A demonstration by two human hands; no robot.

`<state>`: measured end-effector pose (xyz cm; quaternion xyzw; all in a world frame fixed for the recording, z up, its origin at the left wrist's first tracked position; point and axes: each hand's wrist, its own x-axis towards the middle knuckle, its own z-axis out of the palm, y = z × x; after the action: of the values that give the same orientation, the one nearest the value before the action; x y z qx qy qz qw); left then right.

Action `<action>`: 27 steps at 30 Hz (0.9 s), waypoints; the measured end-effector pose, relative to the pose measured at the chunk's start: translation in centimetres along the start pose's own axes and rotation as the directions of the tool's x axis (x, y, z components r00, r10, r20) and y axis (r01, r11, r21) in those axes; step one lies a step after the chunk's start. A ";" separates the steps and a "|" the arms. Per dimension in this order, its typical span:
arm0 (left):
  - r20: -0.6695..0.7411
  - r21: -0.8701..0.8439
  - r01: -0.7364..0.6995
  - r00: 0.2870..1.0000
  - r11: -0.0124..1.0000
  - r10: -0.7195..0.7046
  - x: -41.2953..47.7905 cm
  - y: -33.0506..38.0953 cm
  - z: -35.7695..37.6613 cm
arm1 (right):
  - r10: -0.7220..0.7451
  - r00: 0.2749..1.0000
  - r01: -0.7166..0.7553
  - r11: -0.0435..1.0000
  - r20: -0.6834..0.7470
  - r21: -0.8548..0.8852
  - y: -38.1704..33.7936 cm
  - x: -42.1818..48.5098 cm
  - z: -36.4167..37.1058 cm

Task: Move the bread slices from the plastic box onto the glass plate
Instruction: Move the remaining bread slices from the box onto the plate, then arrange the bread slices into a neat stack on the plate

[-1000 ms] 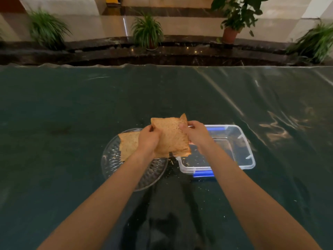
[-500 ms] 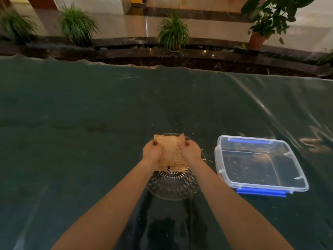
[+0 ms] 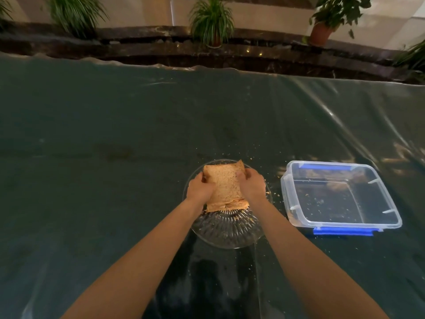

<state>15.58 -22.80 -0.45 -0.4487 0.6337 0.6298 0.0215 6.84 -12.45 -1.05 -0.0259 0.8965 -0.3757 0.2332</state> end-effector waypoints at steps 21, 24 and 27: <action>-0.004 -0.058 0.111 0.994 0.992 -0.111 1.2 0.2 0.7 | -0.053 0.992 0.057 0.998 0.110 -0.034 1.5 1.7 0.2; -0.027 -0.079 0.105 0.994 0.991 -0.108 1.5 0.4 0.9 | -0.089 0.994 0.090 0.996 0.067 -0.014 1.6 2.0 0.6; -0.065 -0.048 0.087 0.994 0.995 -0.090 1.6 0.9 1.0 | -0.145 0.989 0.145 0.989 0.029 0.023 1.4 2.2 0.6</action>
<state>13.49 -23.01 -0.92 -0.4976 0.5990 0.6271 0.0181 5.33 -12.30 -3.22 -0.0945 0.8847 -0.4003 0.2193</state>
